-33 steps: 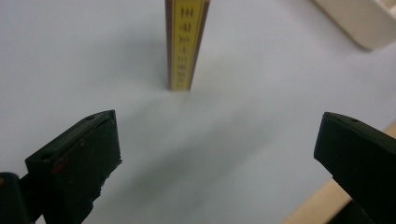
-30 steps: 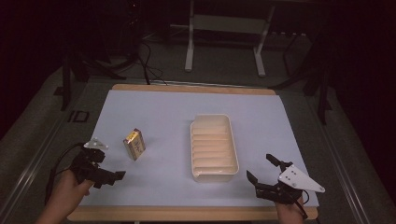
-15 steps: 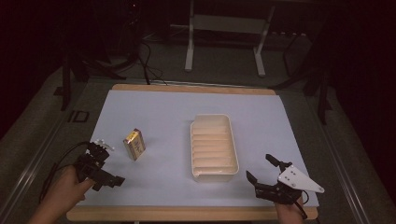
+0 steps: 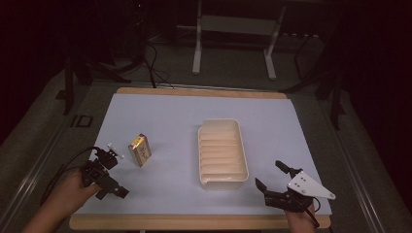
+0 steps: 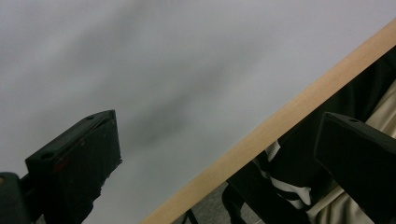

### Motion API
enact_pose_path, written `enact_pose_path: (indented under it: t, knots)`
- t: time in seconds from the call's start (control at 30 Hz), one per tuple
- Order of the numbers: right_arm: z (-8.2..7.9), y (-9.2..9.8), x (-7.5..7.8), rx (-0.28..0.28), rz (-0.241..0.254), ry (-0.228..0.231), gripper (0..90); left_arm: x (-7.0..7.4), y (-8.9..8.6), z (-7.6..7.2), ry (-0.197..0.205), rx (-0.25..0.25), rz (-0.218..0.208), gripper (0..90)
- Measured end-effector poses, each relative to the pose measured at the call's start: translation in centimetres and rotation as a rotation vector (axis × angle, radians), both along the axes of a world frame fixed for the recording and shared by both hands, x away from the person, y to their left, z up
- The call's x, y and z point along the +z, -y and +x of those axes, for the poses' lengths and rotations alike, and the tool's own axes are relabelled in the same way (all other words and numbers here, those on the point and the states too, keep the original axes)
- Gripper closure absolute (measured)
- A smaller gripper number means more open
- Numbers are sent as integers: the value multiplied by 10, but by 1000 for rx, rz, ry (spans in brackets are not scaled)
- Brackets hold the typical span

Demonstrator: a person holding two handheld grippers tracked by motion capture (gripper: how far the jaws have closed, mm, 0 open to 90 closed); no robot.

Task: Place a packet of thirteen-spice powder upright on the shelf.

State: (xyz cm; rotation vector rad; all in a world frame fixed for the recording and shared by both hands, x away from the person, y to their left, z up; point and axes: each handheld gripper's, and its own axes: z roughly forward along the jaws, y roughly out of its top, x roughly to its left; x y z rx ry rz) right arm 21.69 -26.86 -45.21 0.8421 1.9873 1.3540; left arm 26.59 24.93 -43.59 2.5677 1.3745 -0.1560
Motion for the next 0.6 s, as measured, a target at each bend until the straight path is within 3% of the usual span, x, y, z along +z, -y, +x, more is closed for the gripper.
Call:
enact_pose_path:
  t: [0.23, 0.3, 0.43, 0.6]
  knots:
    - [1, -2, -1, 1, -11, -3, 138, 12, 0, 7, -13, -3, 7, 6]
    - [0, -2, -1, 3, -7, -2, 138, 15, -1, 13, -33, 22, 22, 6]
    - [0, -2, 0, 11, 0, -7, 138, 18, 2, 16, -40, 10, 31, 6]
    - [0, -1, 0, 10, 10, -16, 138, 27, 9, 25, -27, -21, 10, 6]
